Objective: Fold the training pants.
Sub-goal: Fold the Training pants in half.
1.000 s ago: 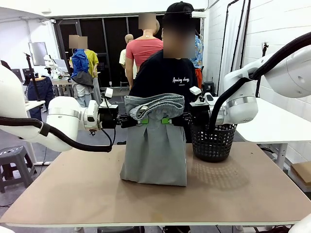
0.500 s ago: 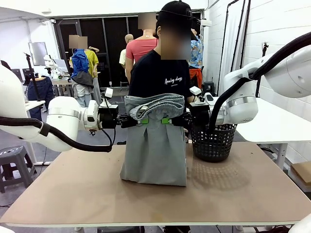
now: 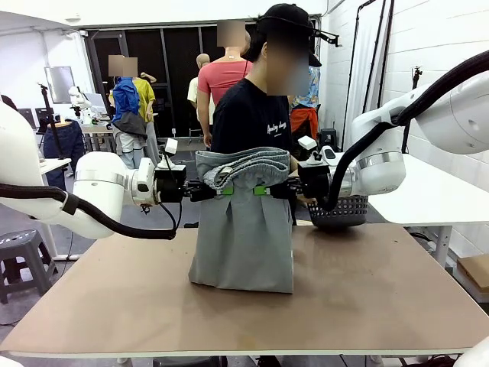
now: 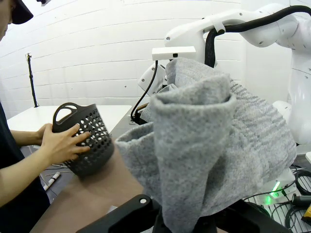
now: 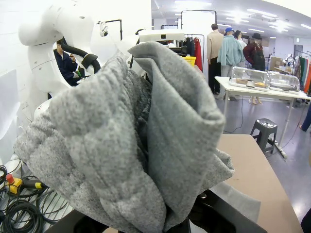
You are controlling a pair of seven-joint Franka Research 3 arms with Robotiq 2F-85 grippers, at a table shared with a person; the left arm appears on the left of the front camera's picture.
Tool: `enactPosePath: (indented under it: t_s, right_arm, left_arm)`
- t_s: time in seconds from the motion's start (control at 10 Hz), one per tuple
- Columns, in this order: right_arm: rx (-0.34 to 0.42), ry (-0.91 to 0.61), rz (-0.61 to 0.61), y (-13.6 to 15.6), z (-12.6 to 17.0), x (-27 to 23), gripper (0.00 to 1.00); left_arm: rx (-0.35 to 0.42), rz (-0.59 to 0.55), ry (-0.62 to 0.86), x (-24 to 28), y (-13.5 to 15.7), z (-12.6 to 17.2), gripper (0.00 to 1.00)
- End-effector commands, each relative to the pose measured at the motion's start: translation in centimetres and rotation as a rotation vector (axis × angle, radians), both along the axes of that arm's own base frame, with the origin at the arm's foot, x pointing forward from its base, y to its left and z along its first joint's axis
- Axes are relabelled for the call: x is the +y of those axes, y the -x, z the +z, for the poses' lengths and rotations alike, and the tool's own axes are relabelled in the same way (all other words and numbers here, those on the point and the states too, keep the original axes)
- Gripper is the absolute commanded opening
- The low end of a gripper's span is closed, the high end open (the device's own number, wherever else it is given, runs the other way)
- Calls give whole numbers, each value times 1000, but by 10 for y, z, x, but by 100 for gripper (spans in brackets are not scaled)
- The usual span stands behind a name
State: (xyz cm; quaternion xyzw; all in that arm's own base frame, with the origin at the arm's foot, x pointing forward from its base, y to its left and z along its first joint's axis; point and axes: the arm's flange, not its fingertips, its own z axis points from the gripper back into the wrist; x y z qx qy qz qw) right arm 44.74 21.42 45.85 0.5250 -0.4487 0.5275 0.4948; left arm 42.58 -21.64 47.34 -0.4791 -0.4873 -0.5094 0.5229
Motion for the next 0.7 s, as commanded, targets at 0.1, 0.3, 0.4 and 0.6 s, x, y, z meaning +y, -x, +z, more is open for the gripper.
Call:
enactPosePath:
  t_s: [0.1, 0.3, 0.4, 0.6]
  right_arm:
    - [0, 0, 0, 0, 0, 0, 0]
    - [-9, 31, 32, -17, 11, 4, 0]
    - [-28, 38, 29, -27, 19, 5, 0]
    - [-77, 86, 1, -51, 36, 9, 0]
  left_arm:
    - [9, -18, 16, -2, -4, 1, 0]
    - [24, -24, 31, -6, -16, 6, 0]
    - [20, -7, 46, -5, -25, 12, 0]
    - [-18, 15, 34, -6, -52, 37, 0]
